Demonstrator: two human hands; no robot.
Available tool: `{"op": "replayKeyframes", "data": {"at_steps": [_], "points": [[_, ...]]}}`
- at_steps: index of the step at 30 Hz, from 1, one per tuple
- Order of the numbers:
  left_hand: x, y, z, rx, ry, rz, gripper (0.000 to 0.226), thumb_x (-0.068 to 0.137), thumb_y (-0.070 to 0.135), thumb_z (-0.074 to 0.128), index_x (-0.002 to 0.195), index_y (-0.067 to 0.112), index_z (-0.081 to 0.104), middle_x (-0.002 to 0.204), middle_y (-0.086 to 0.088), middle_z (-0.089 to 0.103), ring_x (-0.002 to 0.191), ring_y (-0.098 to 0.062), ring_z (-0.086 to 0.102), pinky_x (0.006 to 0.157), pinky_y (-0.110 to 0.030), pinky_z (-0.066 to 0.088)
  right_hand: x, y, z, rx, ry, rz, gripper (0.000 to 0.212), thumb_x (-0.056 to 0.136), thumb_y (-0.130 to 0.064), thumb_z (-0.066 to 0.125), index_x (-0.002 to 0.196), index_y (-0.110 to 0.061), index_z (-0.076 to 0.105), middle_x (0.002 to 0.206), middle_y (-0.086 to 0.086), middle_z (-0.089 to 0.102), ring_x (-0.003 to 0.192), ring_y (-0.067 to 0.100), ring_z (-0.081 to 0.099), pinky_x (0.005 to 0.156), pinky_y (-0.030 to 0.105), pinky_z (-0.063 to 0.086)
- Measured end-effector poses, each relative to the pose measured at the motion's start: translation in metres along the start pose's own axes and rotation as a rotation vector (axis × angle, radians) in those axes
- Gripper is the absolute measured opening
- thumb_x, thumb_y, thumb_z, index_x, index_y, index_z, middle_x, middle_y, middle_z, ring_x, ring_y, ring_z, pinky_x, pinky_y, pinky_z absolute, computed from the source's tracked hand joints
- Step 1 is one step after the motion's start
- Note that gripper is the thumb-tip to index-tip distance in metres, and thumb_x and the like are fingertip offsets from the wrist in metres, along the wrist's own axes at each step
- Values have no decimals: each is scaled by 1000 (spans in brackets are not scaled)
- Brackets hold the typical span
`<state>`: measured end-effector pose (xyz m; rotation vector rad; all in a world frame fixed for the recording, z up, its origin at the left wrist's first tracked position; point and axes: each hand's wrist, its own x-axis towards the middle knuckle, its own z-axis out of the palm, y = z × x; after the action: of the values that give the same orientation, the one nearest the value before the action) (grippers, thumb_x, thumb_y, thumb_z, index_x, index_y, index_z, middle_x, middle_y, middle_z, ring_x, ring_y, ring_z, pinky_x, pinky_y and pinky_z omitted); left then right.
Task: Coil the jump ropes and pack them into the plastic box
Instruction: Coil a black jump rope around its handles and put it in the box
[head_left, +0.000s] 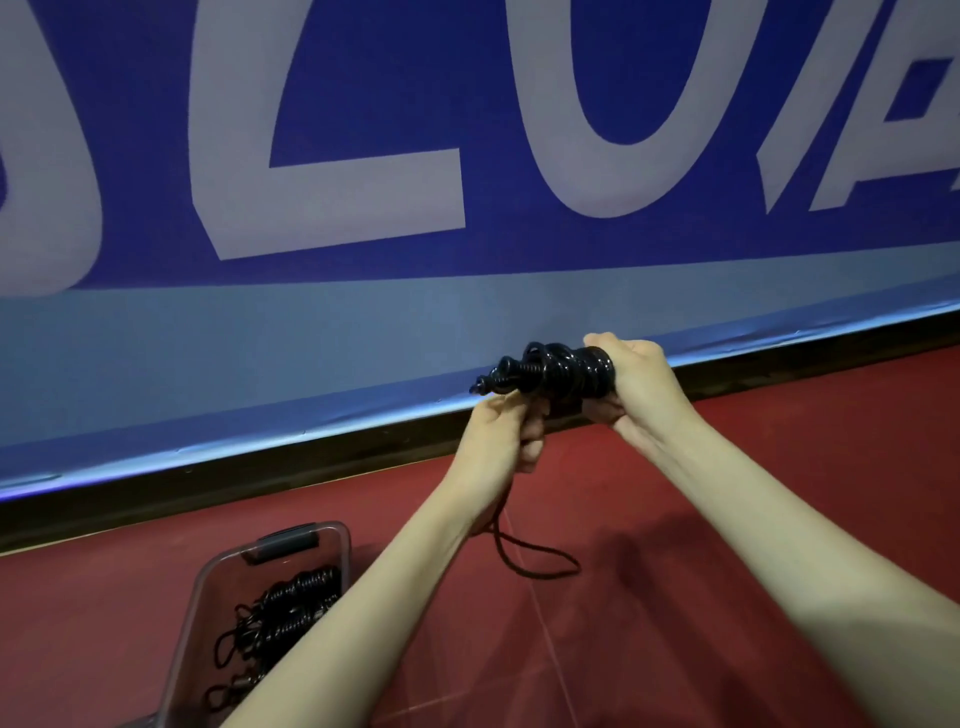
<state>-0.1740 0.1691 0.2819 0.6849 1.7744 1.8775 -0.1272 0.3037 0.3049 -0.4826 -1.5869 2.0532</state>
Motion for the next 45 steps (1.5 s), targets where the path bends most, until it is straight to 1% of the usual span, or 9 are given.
{"op": "replayKeyframes", "data": {"at_steps": [4, 8, 14, 19, 22, 28, 32, 38, 45], "points": [[-6, -3, 12, 338, -15, 57, 30, 104, 22, 35, 78, 16, 50, 53, 8, 37, 45, -9, 31, 49, -26, 30, 6, 4, -1, 16, 212, -8, 40, 86, -1, 43, 56, -20, 25, 45, -5, 20, 38, 10, 14, 42, 16, 12], [-17, -4, 15, 807, -126, 123, 25, 104, 28, 37, 97, 8, 50, 74, -5, 56, 62, -24, 51, 63, -35, 42, 10, 1, -11, -319, 385, -246, 45, 90, -5, 46, 56, -21, 22, 53, 0, 16, 49, 13, 13, 50, 32, 12], [-17, 28, -13, 1291, -157, 313, 25, 98, 45, 45, 102, 24, 57, 94, -7, 65, 91, -31, 60, 69, -37, 43, 7, 1, -22, -973, 172, -612, 49, 98, -21, 44, 52, -17, 27, 44, -2, 20, 46, 18, 21, 60, 41, 17], [-11, 37, -36, 1212, -190, 323, 31, 79, 61, 64, 69, 36, 48, 62, 11, 54, 60, -11, 45, 58, -30, 33, 5, -11, -20, -995, -258, -411, 44, 95, -15, 50, 56, -8, 31, 55, 4, 21, 50, 11, 18, 50, 30, 17], [-7, 27, -48, 814, -238, 286, 34, 79, 47, 70, 63, 29, 46, 55, 12, 42, 55, -10, 31, 55, -27, 27, 2, -13, -20, -788, -424, -232, 42, 95, -9, 50, 59, 6, 36, 57, 7, 24, 50, 13, 19, 47, 28, 17], [-4, 16, -36, 327, -183, 258, 32, 104, 13, 40, 76, -2, 47, 61, 3, 39, 53, -6, 36, 56, -18, 37, -2, -11, -10, -216, -312, -61, 36, 96, -13, 51, 61, -4, 48, 46, -1, 35, 41, 10, 30, 43, 20, 21], [-7, 6, -5, 97, -14, 103, 31, 103, 8, 32, 75, 15, 42, 51, 9, 33, 43, -5, 27, 42, -18, 29, 5, -5, -4, -31, -73, -29, 36, 88, -11, 54, 60, -18, 33, 52, -3, 22, 46, 12, 20, 52, 30, 12], [-10, 6, 5, 706, -23, 112, 28, 104, 25, 36, 104, 9, 59, 69, 2, 51, 57, -14, 49, 55, -28, 35, 11, -9, -10, -83, 262, -111, 42, 85, -1, 44, 53, -20, 23, 47, -4, 19, 44, 14, 14, 45, 24, 10], [-19, 34, -9, 1332, -23, 269, 28, 103, 35, 38, 88, 13, 49, 89, -11, 59, 84, -35, 53, 68, -39, 38, 6, -10, -23, -841, 279, -621, 54, 100, -11, 45, 53, -19, 20, 47, -3, 14, 50, 19, 15, 53, 19, 25]]}}
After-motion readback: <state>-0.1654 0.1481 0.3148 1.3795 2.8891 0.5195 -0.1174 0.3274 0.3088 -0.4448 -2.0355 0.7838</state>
